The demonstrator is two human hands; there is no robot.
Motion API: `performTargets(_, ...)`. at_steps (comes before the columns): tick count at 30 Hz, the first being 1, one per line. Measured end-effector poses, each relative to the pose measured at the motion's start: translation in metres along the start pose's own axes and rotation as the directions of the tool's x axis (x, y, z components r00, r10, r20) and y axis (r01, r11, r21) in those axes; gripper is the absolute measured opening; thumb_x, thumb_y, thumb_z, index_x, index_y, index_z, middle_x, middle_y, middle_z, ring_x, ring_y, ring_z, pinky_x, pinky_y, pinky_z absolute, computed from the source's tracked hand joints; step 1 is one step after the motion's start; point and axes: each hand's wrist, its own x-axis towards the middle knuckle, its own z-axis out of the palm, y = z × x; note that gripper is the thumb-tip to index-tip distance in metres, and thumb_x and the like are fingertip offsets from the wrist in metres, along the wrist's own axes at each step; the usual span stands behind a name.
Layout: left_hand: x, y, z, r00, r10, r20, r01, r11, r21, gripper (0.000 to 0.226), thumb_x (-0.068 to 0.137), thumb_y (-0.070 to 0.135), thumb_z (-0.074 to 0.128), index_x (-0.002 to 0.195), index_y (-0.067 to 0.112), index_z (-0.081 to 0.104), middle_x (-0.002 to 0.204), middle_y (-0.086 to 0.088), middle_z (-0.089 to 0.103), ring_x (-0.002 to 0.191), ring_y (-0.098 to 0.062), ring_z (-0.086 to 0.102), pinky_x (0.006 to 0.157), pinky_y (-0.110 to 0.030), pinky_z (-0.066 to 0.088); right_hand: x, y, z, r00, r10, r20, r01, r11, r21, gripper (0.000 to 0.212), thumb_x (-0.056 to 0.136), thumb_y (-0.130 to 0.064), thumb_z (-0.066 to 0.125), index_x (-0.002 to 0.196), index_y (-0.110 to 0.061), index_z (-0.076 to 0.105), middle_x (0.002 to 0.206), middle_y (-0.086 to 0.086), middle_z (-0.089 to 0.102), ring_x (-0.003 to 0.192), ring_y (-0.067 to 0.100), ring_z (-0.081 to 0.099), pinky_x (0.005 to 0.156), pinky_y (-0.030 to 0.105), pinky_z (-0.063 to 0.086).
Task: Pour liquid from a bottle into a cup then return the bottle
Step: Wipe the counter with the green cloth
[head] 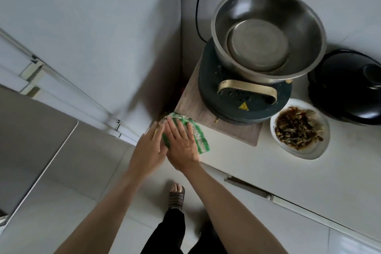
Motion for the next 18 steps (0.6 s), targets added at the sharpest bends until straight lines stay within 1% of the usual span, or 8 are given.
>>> performTargets(1, 0.003, 0.009, 0.005, 0.998, 0.049, 0.040, -0.051, 0.997, 0.054, 0.070, 0.087, 0.033, 0.042, 0.152, 0.009, 0.033, 0.160, -0.015, 0.031, 0.140, -0.037, 0.041, 0.111, -0.052, 0.040, -0.013, 0.011, -0.001, 1.000, 0.013, 0.006, -0.013, 1.000, 0.000, 0.068, 0.101, -0.047, 0.021, 0.160, -0.021, 0.001, 0.169, -0.003, -0.003, 0.155, 0.025, -0.002, 0.124, 0.054, 0.000)
performTargets(3, 0.003, 0.028, 0.018, 0.979, 0.132, 0.153, -0.152, 0.980, 0.131, 0.076, 0.088, 0.050, 0.030, 0.156, 0.015, 0.025, 0.166, -0.006, 0.019, 0.151, -0.028, 0.022, 0.121, -0.053, 0.023, -0.041, 0.041, -0.003, 0.998, 0.047, 0.029, -0.047, 0.999, 0.013, 0.068, 0.101, -0.050, 0.019, 0.160, -0.024, -0.002, 0.168, -0.005, -0.005, 0.155, 0.024, -0.001, 0.124, 0.052, -0.004)
performTargets(5, -0.006, 0.052, 0.039, 0.940, 0.246, 0.237, -0.292, 0.938, 0.185, 0.078, 0.090, 0.058, 0.026, 0.157, 0.018, 0.020, 0.168, -0.003, 0.010, 0.154, -0.025, 0.011, 0.123, -0.054, 0.014, -0.079, 0.077, -0.005, 0.994, 0.108, 0.032, -0.109, 0.994, 0.028, 0.066, 0.103, -0.054, 0.016, 0.160, -0.027, -0.003, 0.168, -0.008, -0.006, 0.155, 0.022, -0.001, 0.124, 0.050, -0.009)
performTargets(8, -0.028, 0.104, 0.074, 0.852, 0.381, 0.359, -0.469, 0.859, 0.203, 0.081, 0.093, 0.063, 0.026, 0.159, 0.017, 0.011, 0.168, -0.005, -0.005, 0.154, -0.028, -0.004, 0.124, -0.055, 0.007, -0.139, 0.124, -0.006, 0.971, 0.237, 0.015, -0.238, 0.970, 0.055, 0.066, 0.104, -0.061, 0.009, 0.160, -0.030, -0.003, 0.167, -0.010, -0.006, 0.155, 0.021, -0.005, 0.123, 0.048, -0.007)
performTargets(11, -0.043, 0.169, 0.105, 0.766, 0.500, 0.404, -0.607, 0.769, 0.199, 0.084, 0.094, 0.062, 0.028, 0.158, 0.013, 0.009, 0.166, -0.011, -0.006, 0.153, -0.028, -0.009, 0.123, -0.055, 0.003, -0.201, 0.164, 0.000, 0.921, 0.389, -0.030, -0.388, 0.921, 0.045, 0.066, 0.103, -0.060, 0.013, 0.160, -0.030, -0.002, 0.168, -0.008, -0.001, 0.155, 0.020, -0.003, 0.124, 0.050, 0.001)
performTargets(13, -0.048, 0.209, 0.126, 0.705, 0.542, 0.457, -0.678, 0.705, 0.209, 0.086, 0.093, 0.062, 0.030, 0.158, 0.012, 0.004, 0.166, -0.012, -0.010, 0.153, -0.028, -0.013, 0.123, -0.055, -0.005, -0.238, 0.191, 0.003, 0.879, 0.474, -0.041, -0.470, 0.879, 0.081, 0.067, 0.103, -0.059, 0.018, 0.160, -0.030, -0.001, 0.168, -0.009, 0.001, 0.155, 0.018, -0.005, 0.124, 0.050, 0.003)
performTargets(15, -0.049, 0.241, 0.146, 0.666, 0.561, 0.493, -0.720, 0.656, 0.227, 0.089, 0.092, 0.063, 0.033, 0.158, 0.013, 0.001, 0.166, -0.010, -0.013, 0.153, -0.025, -0.016, 0.122, -0.055, -0.009, -0.268, 0.213, 0.005, 0.842, 0.537, -0.047, -0.530, 0.841, 0.109, 0.068, 0.102, -0.059, 0.019, 0.160, -0.031, 0.000, 0.168, -0.009, 0.001, 0.154, 0.013, -0.010, 0.124, 0.046, -0.004)
performTargets(18, -0.041, 0.267, 0.169, 0.606, 0.575, 0.550, -0.780, 0.566, 0.267, 0.091, 0.090, 0.065, 0.031, 0.158, 0.014, -0.002, 0.166, -0.008, -0.015, 0.152, -0.023, -0.018, 0.120, -0.057, -0.009, -0.283, 0.228, 0.004, 0.800, 0.595, -0.071, -0.583, 0.800, 0.141, 0.067, 0.101, -0.057, 0.016, 0.160, -0.030, 0.002, 0.168, -0.008, 0.001, 0.151, 0.005, -0.020, 0.122, 0.038, -0.017)
